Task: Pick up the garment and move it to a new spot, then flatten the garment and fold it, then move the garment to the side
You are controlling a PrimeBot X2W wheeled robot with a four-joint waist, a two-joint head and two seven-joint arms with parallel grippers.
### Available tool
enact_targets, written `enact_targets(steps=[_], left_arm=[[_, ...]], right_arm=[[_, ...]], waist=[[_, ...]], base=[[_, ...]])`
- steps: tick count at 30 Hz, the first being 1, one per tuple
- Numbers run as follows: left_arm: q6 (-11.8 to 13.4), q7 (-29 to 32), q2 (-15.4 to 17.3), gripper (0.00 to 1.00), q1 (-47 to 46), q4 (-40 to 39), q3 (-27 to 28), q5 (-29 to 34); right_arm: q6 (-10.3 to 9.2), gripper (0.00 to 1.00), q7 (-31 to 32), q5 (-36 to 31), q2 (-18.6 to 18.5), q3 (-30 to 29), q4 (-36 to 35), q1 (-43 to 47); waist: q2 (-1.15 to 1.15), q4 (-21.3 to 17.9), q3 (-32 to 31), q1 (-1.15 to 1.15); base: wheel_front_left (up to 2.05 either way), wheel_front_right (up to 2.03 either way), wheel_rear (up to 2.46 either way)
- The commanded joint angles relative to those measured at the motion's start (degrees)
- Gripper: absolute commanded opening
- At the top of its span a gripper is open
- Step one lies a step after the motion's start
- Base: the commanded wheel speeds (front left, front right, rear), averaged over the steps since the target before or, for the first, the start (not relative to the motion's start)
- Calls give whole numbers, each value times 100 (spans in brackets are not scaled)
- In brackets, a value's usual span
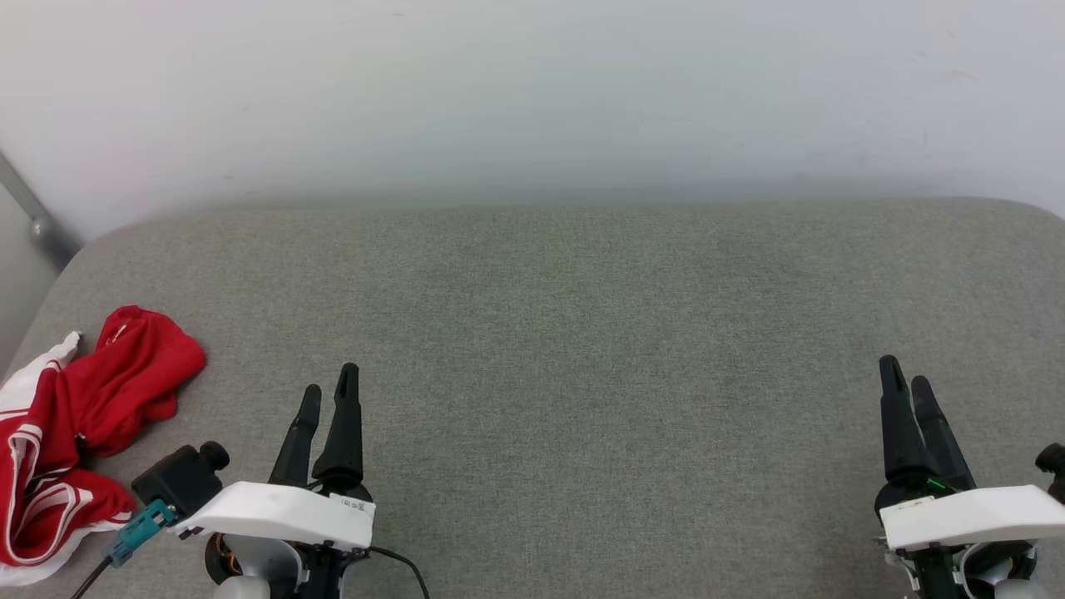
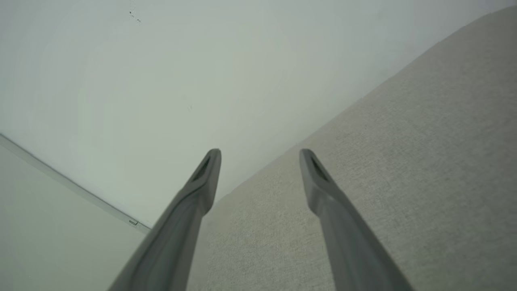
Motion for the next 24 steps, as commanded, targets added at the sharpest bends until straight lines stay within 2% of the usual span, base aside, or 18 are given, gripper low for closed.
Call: enact_targets(steps=[1,14,24], left_arm=[[11,-61,16,100,-83,-51,-29,261],[151,-270,38,100,-118,31,-144,1635],[226,-410,78,100,-135,108,-260,2452]], right_arm=[[-1,100,-63,-284,-4,11,-100,-31],[-1,100,2,-1477,-3,78,-203,-7],[-1,100,139,-2258,-2,46,-362,94]], waist=[[0,1,0,0],[0,48,-7,0],[0,77,-5,0]], base=[[0,0,0],[0,0,0],[0,0,0]])
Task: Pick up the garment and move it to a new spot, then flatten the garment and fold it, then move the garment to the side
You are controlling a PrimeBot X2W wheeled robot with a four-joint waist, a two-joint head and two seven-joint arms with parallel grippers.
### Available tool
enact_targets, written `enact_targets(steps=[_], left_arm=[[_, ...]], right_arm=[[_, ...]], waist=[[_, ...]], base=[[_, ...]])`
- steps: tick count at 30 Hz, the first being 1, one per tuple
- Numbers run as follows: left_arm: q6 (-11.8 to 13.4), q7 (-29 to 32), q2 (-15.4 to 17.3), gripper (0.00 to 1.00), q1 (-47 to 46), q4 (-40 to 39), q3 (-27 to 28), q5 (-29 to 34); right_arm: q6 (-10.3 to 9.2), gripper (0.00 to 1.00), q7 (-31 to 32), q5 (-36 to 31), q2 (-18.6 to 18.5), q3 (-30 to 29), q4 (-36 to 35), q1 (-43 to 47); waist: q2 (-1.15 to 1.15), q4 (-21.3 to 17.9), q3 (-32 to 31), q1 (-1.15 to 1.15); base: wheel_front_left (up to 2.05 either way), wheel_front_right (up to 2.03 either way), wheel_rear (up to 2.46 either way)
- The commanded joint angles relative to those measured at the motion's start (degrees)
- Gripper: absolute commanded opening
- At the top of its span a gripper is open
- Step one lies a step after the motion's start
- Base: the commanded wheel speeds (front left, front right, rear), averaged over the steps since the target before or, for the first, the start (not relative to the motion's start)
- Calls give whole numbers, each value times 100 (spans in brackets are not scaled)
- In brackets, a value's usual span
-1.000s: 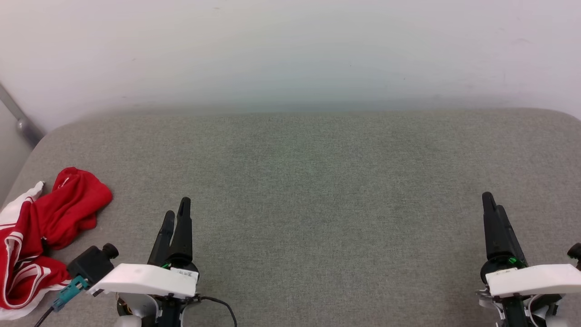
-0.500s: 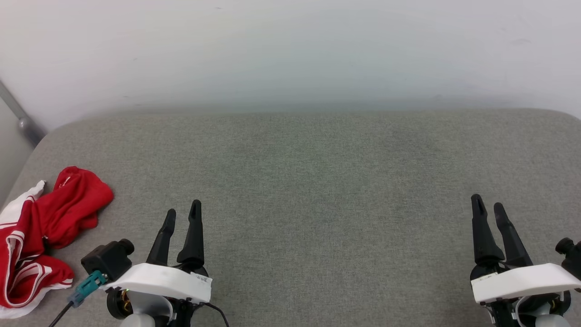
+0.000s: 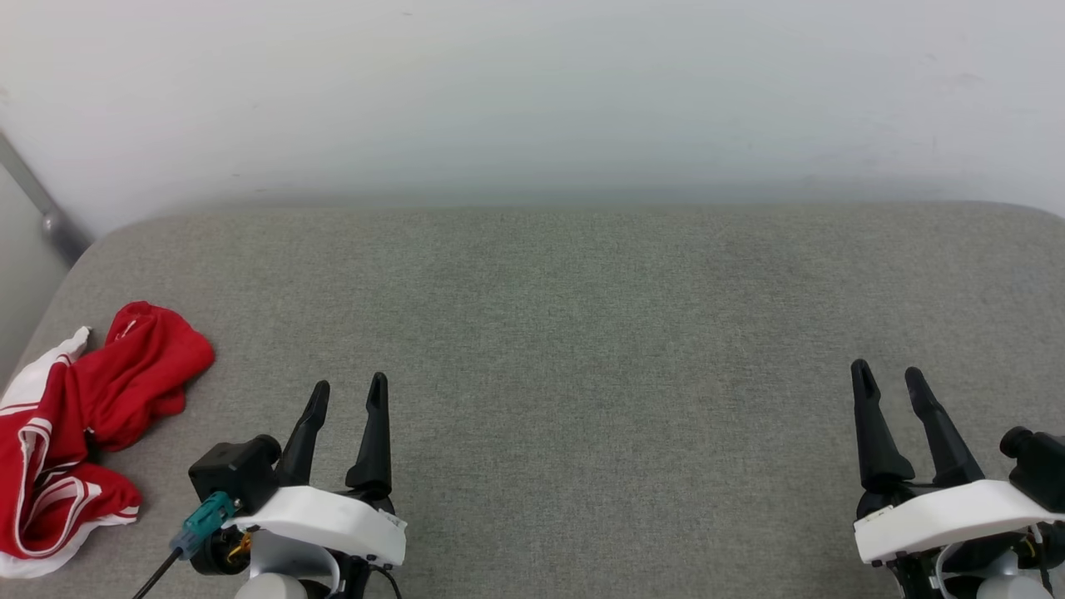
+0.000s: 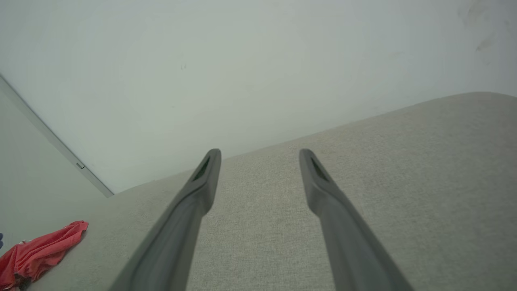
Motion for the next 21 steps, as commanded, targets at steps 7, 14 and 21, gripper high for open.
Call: enact_targets(steps=[7,14,21], left_arm=[[68,-122,80,100,-139,-57,-63,524],[136,-216,106,100,-133,-70,-121,934],[169,-295,124,100,-136,-49,-185,1283]], right_arm=[[-1,100,37,-492,-2,-50,-140,53],[-1,100,50,-866,0,-88,-183,102],[-1,100,40,-1203,0,-95,-217,129]], waist=[[0,8,4,0],[0,10,3,0],[0,16,5,0]], base=[[0,0,0],[0,0,0],[0,0,0]])
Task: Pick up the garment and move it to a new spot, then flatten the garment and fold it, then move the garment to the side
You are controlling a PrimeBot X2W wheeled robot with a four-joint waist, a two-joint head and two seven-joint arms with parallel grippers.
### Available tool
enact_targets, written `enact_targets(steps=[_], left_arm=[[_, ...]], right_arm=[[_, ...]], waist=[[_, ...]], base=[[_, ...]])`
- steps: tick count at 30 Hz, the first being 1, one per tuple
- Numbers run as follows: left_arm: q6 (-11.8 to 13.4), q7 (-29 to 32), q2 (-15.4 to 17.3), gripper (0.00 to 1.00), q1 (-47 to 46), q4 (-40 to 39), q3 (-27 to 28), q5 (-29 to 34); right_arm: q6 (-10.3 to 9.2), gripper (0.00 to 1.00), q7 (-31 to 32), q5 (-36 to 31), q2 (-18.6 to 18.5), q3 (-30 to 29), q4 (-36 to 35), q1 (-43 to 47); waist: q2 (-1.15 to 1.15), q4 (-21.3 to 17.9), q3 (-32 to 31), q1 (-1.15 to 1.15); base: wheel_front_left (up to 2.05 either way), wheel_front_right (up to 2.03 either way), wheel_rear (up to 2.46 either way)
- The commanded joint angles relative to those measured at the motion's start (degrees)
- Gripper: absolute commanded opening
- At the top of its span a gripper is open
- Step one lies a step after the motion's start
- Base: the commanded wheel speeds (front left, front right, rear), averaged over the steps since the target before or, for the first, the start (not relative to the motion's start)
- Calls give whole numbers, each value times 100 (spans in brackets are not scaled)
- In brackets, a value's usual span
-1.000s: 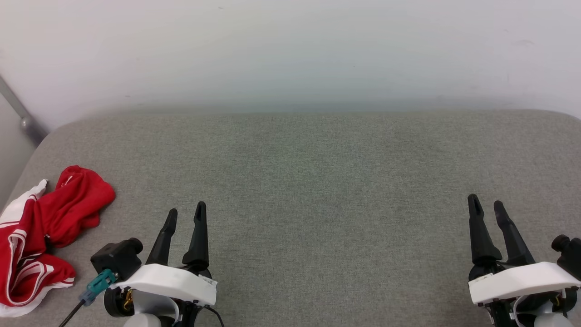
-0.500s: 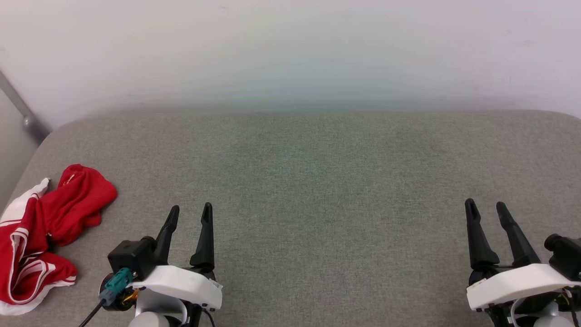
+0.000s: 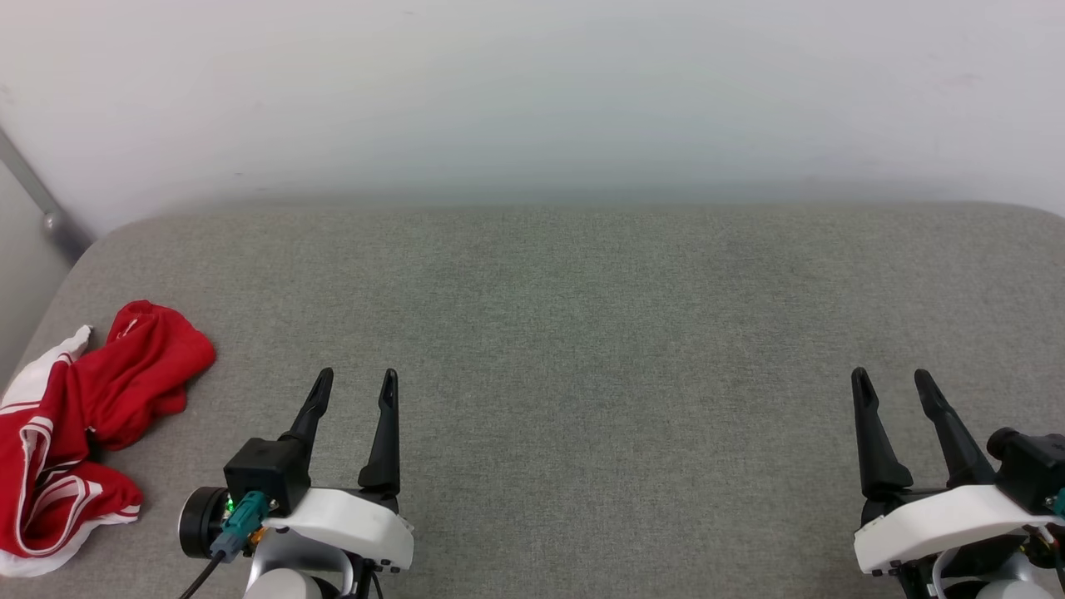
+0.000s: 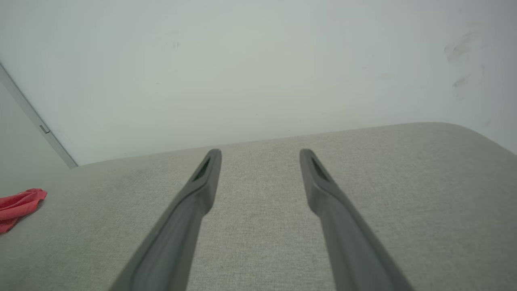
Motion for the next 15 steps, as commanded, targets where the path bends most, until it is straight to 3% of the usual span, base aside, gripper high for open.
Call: enact_targets(steps=[1,15], left_arm=[[25,-48,31,100,-79,-16,-24,125],[67,-202,6,100,-93,64,-43,578]], right_arm=[[-1,100,-23,-117,1,-9,-58,36],[-2,100,-91,-671,2,-13,-110,75]], waist=[[0,2,0,0],[0,25,34,0]], base=[[0,0,0],[0,0,0]])
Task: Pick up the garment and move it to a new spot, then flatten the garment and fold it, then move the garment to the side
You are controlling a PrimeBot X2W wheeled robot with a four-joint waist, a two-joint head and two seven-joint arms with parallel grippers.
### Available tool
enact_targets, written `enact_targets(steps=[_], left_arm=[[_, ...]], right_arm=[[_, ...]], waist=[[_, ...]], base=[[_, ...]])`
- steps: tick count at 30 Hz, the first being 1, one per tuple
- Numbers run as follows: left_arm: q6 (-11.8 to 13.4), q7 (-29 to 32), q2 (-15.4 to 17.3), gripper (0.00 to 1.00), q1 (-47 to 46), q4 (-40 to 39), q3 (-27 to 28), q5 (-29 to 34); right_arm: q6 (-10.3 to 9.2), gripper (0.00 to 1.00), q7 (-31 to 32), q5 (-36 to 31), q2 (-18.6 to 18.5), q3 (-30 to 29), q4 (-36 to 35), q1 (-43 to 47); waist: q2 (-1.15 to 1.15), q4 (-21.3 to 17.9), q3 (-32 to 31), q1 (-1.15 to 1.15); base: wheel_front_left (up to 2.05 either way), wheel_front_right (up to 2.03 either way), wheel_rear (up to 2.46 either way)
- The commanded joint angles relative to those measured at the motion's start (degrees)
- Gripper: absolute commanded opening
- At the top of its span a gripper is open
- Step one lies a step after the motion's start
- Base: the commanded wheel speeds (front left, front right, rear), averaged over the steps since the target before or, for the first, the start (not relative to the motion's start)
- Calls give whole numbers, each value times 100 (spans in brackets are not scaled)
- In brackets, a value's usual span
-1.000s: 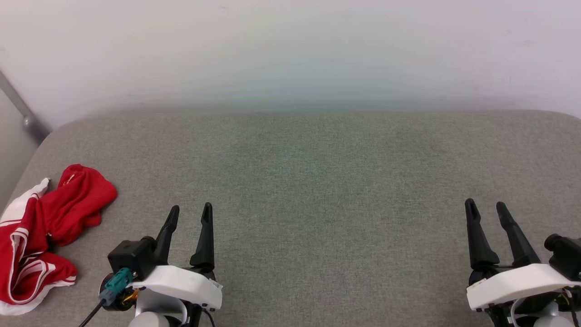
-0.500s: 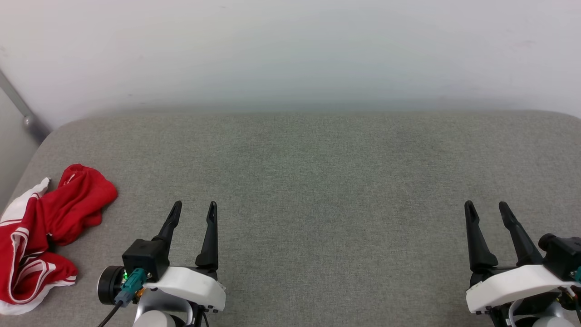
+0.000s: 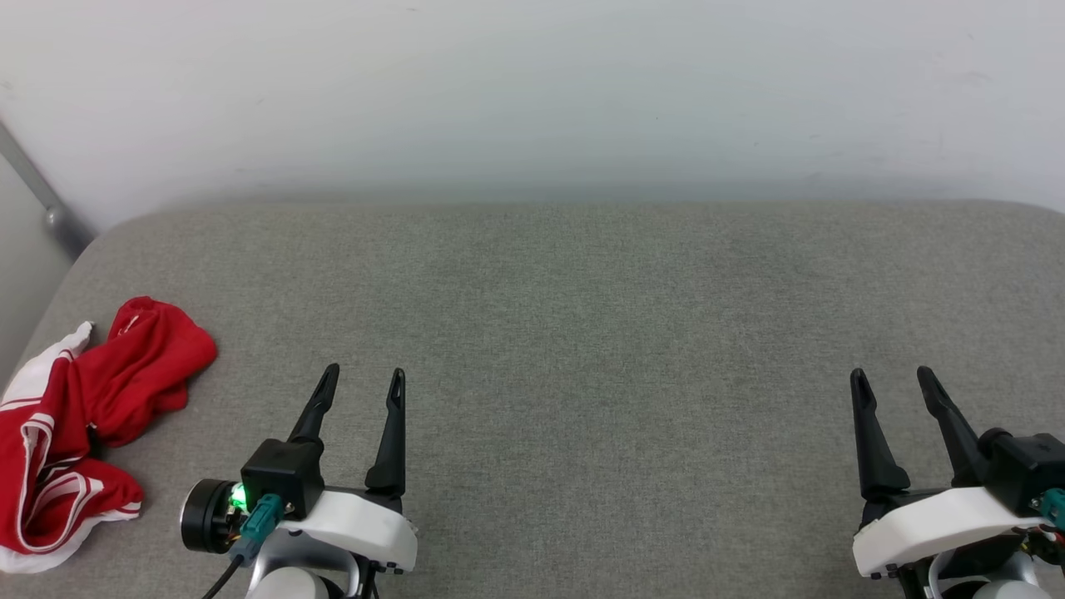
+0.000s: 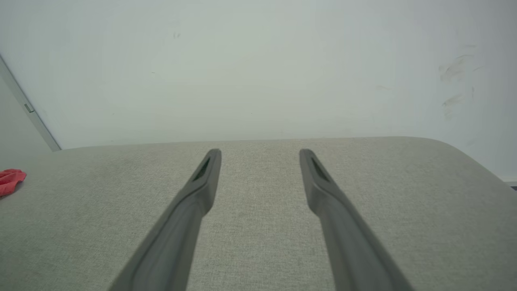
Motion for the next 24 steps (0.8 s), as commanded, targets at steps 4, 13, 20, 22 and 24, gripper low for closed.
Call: enact_targets(steps=[4,13,20,22,24], left_arm=[[-33,-85,-33,100,-61,33,38,37],[-91,-136,-86,100,-75,110,85,-11],[-91,-131,-110,100,-101,169,113,-101],[-82,-131,-112,100,-97,175,117,-93],[-73,-131,-114,100,-98,184,115,-93]], right_arm=[[-2,100,-48,-203,2,10,-53,55],[-2,100,-65,-264,3,14,-44,56],[-2,100,-59,-209,3,2,-10,29],[-2,100,-62,-203,3,-4,-5,25],[-2,100,-63,-199,3,-13,-6,24]], waist=[[0,3,12,0],[0,16,23,0],[0,38,55,0],[0,45,53,0],[0,57,61,0]], base=[[0,0,0],[0,0,0],[0,0,0],[0,0,0],[0,0,0]])
